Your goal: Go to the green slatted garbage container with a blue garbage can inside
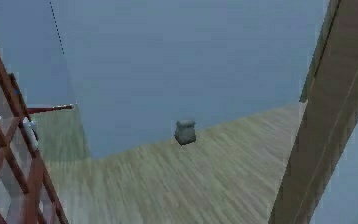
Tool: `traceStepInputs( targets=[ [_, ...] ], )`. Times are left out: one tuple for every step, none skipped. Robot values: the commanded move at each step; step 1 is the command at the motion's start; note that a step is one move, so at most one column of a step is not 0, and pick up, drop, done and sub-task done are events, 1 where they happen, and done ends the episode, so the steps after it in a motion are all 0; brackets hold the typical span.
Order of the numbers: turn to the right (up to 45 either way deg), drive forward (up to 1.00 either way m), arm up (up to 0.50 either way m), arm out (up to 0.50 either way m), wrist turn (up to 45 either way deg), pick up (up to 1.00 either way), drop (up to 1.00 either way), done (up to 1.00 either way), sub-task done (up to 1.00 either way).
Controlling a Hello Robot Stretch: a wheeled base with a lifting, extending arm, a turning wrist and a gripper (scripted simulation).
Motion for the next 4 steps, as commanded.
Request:
traceStepInputs(
  targets=[
    [0.0, 0.6, 0.0, 0.0, 0.0, 0.0, 0.0, 0.0, 0.0],
    [18.0, 0.0, 0.0, 0.0, 0.0, 0.0, 0.0, 0.0, 0.0],
    [0.0, 0.3, 0.0, 0.0, 0.0, 0.0, 0.0, 0.0, 0.0],
    [18.0, 0.0, 0.0, 0.0, 0.0, 0.0, 0.0, 0.0, 0.0]
  ],
)
